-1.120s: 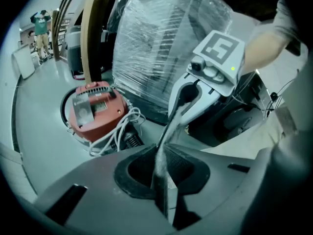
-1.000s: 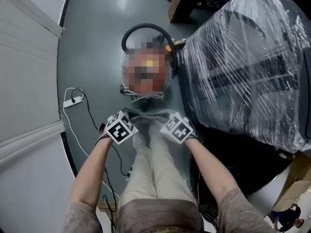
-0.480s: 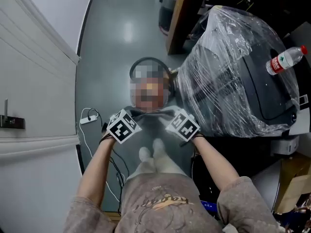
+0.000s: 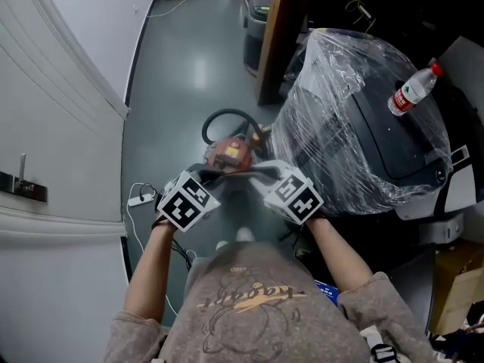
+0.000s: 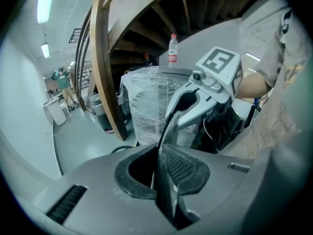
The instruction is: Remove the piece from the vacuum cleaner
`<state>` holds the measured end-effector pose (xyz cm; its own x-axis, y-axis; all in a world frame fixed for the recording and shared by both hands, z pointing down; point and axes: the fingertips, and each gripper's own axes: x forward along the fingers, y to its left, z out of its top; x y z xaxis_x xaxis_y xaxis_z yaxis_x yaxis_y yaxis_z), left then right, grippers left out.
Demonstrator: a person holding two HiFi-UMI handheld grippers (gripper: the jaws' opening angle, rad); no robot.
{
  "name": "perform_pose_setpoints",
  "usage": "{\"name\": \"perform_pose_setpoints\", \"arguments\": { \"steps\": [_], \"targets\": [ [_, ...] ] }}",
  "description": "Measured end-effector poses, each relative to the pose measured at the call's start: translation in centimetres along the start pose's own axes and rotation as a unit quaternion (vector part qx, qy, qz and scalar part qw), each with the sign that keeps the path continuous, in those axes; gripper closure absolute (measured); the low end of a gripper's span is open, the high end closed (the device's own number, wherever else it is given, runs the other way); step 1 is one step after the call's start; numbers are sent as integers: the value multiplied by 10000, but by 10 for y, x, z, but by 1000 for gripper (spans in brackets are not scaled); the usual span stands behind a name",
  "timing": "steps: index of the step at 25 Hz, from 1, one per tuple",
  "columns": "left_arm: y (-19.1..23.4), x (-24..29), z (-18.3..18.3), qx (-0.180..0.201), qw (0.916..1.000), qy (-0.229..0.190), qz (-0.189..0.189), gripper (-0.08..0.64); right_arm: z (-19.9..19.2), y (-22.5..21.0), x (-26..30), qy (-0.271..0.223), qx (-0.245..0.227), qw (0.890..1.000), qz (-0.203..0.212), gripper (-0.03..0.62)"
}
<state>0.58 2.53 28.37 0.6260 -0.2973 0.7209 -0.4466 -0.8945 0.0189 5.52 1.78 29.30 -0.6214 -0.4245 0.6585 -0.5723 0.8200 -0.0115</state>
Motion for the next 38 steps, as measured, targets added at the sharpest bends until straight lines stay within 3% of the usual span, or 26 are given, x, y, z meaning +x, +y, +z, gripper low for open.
{"name": "perform_pose_setpoints", "arguments": {
  "steps": [5,9,15,38],
  "targets": [
    [-14,-10,8,-327,9979,-560,78,518,2,5,-16,-371,355,9985,-194,541],
    [-22,-8,1,-346,9965,-761,47,518,-6,13,-17,-466,470,9975,-227,540],
    [-28,-3,-12,-742,9900,-1198,-15,518,-13,17,-14,-764,644,9943,-377,534],
    [-33,-7,-41,-856,9911,-1023,32,518,-26,40,1,-781,892,9924,-323,535]
  ]
}}
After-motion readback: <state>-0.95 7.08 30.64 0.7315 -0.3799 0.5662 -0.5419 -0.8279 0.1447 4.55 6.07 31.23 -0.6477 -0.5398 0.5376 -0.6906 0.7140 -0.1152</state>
